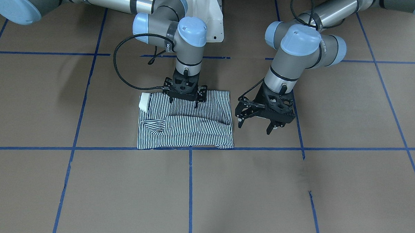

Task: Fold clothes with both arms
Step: 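Release the fold with the left gripper and press it flat with the right gripper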

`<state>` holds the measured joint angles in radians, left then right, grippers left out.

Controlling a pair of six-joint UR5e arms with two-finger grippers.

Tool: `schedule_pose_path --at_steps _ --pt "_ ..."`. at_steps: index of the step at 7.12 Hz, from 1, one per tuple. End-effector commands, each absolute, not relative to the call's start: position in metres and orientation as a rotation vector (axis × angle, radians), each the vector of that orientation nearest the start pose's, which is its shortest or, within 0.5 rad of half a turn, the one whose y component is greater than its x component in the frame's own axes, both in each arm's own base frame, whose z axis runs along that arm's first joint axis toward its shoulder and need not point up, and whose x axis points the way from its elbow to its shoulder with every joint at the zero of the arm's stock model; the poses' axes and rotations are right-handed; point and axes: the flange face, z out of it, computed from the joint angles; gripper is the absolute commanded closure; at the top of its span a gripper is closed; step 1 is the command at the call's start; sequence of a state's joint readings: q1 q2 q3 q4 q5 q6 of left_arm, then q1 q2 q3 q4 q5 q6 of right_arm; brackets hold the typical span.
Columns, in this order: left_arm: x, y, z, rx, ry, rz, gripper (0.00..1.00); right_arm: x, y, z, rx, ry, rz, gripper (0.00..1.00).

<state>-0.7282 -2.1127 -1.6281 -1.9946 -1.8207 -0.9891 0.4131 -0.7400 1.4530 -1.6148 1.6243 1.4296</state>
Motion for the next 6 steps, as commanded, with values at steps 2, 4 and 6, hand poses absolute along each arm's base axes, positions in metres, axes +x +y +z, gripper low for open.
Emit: schedule_pose_path --at_steps 2,4,6 --pt "0.433 -0.529 0.267 0.425 0.96 -0.028 0.0 -0.63 -0.468 0.242 0.151 -0.576 0.267 0.0" --pt "0.435 -0.528 0.265 0.425 0.963 -0.026 0.0 -0.604 -0.547 0.253 0.162 -0.503 0.311 0.0" --pt "0.438 -0.526 0.267 0.413 0.965 -0.038 0.0 -0.543 -0.625 0.264 0.143 -0.481 0.301 0.0"
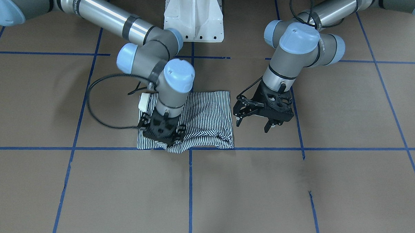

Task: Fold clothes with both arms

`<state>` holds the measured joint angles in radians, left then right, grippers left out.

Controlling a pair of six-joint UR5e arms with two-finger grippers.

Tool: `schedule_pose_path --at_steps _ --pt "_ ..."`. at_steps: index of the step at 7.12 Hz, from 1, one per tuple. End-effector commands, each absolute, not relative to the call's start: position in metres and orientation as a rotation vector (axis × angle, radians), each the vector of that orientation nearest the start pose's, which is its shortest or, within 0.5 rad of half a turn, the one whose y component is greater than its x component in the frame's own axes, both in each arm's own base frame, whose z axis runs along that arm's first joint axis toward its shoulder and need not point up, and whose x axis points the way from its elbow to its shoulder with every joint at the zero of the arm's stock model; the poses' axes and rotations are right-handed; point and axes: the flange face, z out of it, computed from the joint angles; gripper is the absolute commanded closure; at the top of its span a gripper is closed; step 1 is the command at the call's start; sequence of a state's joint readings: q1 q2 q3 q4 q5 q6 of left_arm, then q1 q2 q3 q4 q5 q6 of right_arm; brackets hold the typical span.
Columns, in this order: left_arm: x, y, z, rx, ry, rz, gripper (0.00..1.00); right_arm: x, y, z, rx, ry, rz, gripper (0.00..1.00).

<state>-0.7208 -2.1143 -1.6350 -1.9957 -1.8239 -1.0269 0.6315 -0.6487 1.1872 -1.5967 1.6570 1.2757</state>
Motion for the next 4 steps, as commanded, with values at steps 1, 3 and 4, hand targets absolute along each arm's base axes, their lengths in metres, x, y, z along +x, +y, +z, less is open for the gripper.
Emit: schedule_pose_path --at_steps 1,3,4 --pt "0.444 -0.525 0.271 0.387 0.963 -0.064 0.0 -0.526 -0.659 0.298 0.151 -0.468 0.3 0.0" --pt "0.49 -0.492 0.27 0.331 0.965 -0.096 0.0 -0.489 -0.674 0.288 0.19 -0.637 0.285 0.0" --pt "0.536 -0.472 0.266 0.339 0.941 -0.148 0.0 -0.472 -0.653 0.272 0.199 -0.707 0.262 0.0"
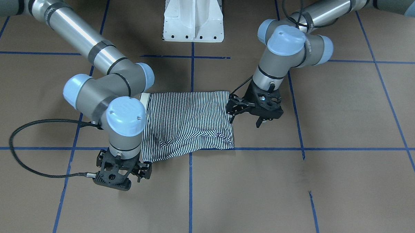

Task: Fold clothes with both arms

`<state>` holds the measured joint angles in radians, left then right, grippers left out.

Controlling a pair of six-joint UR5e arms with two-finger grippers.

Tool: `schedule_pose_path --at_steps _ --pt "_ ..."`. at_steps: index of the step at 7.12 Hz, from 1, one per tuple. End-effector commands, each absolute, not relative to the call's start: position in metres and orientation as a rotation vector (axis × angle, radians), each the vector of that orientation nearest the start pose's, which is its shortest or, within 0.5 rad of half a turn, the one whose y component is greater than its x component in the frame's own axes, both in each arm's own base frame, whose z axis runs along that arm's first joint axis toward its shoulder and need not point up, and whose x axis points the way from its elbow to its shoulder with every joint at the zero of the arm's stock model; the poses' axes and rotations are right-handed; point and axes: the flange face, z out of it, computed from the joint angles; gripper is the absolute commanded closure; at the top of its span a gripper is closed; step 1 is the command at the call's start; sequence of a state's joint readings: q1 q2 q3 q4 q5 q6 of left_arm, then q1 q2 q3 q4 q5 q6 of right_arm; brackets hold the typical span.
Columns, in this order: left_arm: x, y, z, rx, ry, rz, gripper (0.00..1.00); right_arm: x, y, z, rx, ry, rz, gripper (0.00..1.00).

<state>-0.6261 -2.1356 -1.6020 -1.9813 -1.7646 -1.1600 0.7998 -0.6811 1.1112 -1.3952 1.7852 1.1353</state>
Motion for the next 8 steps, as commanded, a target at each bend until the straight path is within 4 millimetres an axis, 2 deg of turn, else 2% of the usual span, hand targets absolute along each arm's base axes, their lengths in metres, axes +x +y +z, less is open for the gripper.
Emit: schedule_pose_path --at_steps 1,2,3,4,5,6,7,8 --pt "0.567 -0.467 0.265 0.325 0.92 -0.163 0.0 -0.464 -0.641 0.272 0.189 -0.733 0.25 0.0" --pt "0.586 -0.463 0.271 0.337 0.891 -0.17 0.0 -0.462 -0.638 0.276 0.191 -0.734 0.249 0.0" --pt "0.591 -0.467 0.278 0.338 0.871 -0.162 0.0 -0.461 -0.638 0.28 0.189 -0.729 0.248 0.0" --pt "0.582 -0.486 0.285 0.351 0.848 -0.175 0.0 -0.459 -0.64 0.282 0.189 -0.726 0.25 0.0" --pt "0.562 -0.518 0.289 0.387 0.818 -0.168 0.0 -0.456 -0.641 0.283 0.188 -0.725 0.254 0.0" --pt "0.549 -0.555 0.307 0.402 0.765 -0.176 0.0 -0.455 -0.642 0.284 0.188 -0.724 0.255 0.0" --pt "0.531 -0.592 0.316 0.424 0.716 -0.181 0.0 -0.455 -0.642 0.284 0.188 -0.724 0.255 0.0" --pt "0.504 -0.615 0.319 0.452 0.691 -0.171 0.0 -0.456 -0.641 0.285 0.188 -0.724 0.253 0.0"
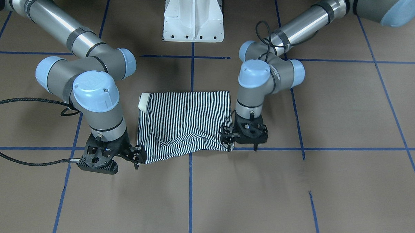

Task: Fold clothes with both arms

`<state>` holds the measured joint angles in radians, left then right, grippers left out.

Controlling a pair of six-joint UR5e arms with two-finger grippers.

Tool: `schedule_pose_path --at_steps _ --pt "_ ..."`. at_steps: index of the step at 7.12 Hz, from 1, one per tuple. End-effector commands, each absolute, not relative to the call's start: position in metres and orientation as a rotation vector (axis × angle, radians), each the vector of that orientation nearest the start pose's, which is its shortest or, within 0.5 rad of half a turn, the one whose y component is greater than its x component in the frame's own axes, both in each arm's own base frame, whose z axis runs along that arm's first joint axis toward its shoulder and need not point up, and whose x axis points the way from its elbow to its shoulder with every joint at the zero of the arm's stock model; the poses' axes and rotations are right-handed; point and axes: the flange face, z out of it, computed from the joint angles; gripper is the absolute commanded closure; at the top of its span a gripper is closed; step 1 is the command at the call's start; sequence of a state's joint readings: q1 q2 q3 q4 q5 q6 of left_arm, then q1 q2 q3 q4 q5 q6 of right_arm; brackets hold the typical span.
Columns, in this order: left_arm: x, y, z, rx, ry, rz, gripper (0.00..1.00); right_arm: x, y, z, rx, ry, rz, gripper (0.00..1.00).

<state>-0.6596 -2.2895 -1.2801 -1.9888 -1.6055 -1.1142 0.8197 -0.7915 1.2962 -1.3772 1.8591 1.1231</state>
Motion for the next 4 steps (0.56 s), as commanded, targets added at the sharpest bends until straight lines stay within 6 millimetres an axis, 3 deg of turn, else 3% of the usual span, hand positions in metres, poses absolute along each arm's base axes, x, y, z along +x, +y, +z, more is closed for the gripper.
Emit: schedule_pose_path --at_steps 1,2,3,4 --pt "0.488 -0.627 0.316 0.47 0.688 -0.164 0.0 -0.451 -0.637 0.292 0.189 -0.725 0.253 0.0" --pt "0.478 -0.617 0.299 0.456 0.74 -0.099 0.0 -0.439 -0.637 0.294 0.187 -0.731 0.257 0.0" --pt "0.449 -0.589 0.293 0.472 0.774 -0.087 0.0 -0.412 -0.631 0.302 0.206 -0.744 0.21 0.0" --pt "0.417 -0.562 0.283 0.473 0.782 -0.023 0.0 -0.362 -0.626 0.33 0.196 -0.752 0.15 0.0"
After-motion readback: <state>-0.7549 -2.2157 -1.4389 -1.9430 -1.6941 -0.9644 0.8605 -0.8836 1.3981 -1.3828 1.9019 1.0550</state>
